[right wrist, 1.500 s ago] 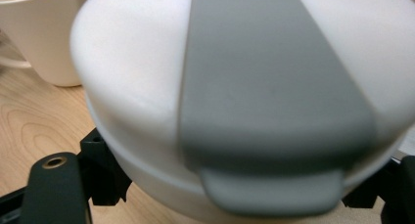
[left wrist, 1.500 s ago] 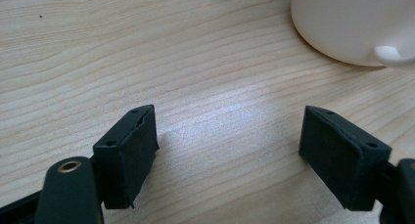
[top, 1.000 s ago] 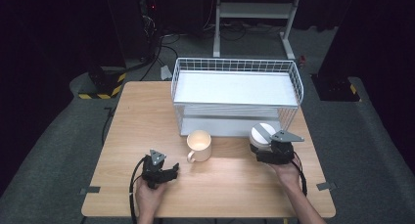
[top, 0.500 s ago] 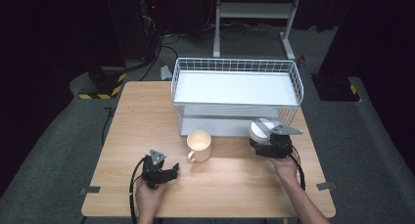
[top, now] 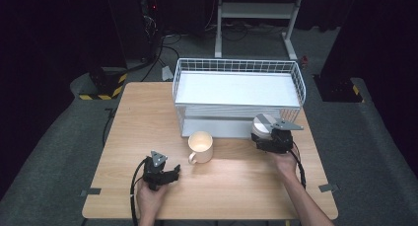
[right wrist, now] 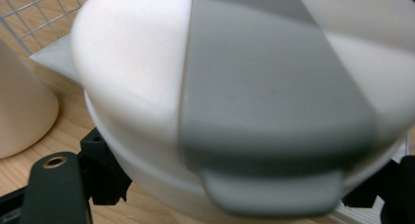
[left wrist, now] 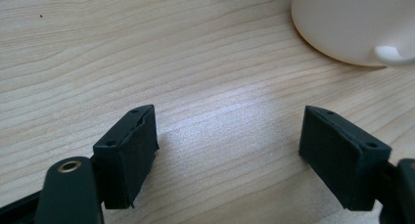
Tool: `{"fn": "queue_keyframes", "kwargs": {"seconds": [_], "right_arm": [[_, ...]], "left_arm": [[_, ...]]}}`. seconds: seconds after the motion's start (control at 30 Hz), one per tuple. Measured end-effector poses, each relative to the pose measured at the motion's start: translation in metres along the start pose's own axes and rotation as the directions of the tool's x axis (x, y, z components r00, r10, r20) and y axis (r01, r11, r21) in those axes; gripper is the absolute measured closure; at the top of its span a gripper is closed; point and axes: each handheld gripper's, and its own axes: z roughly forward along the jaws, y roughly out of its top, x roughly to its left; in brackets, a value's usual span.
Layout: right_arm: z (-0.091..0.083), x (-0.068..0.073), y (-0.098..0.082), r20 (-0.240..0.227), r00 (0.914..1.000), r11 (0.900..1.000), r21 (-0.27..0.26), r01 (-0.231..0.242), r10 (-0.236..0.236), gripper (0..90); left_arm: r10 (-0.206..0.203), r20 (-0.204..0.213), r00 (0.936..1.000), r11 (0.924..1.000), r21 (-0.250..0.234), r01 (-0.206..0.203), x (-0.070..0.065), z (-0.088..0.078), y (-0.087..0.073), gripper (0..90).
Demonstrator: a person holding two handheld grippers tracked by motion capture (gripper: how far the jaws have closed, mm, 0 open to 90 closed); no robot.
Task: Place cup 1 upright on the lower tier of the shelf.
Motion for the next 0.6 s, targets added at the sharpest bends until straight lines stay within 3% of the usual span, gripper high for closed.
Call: {"fn": "queue_keyframes", "kwargs": {"seconds": [0.37, 0.6], "right_arm": [[0.015, 0.002, 0.012, 0.029, 0.9994, 1.000, 0.014, 0.020, -0.021, 18.9], [0.025, -0.004, 0.013, 0.040, 0.9991, 1.000, 0.025, 0.011, -0.012, 18.9]], "left_arm": [[0.001, 0.000, 1.0000, 1.0000, 0.000, -0.001, 0.000, 0.000, 0.000, 22.0], [0.000, 0.000, 1.0000, 1.0000, 0.000, 0.000, 0.000, 0.000, 0.000, 22.0]]}}
